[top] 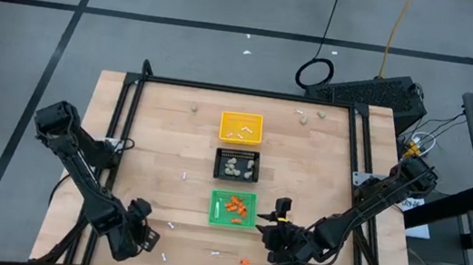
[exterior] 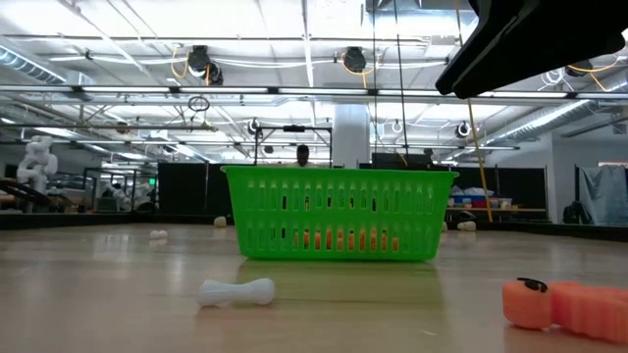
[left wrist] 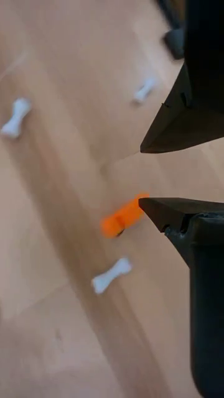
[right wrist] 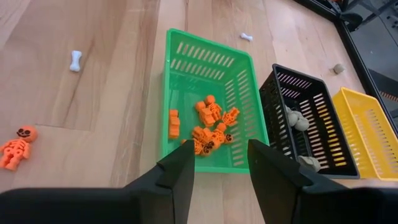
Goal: Sort Halloween decoration
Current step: Put the orange skeleton toy into the green basket
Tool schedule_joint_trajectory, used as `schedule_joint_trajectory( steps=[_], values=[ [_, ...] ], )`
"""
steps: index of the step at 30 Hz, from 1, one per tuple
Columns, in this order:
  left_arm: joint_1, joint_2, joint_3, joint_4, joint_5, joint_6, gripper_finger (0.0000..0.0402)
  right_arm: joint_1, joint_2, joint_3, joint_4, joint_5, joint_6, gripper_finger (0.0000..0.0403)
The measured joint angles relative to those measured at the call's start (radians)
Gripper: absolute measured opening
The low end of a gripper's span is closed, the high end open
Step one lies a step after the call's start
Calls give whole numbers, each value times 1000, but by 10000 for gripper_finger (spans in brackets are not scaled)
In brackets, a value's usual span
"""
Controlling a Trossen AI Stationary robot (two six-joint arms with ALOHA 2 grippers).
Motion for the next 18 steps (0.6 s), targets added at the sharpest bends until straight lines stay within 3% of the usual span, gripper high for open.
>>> schedule_joint_trajectory(
  steps=[18],
  values=[
    [1,49,0,-46,4,-99,121,0,0,0,0,0,1,137]
  ],
)
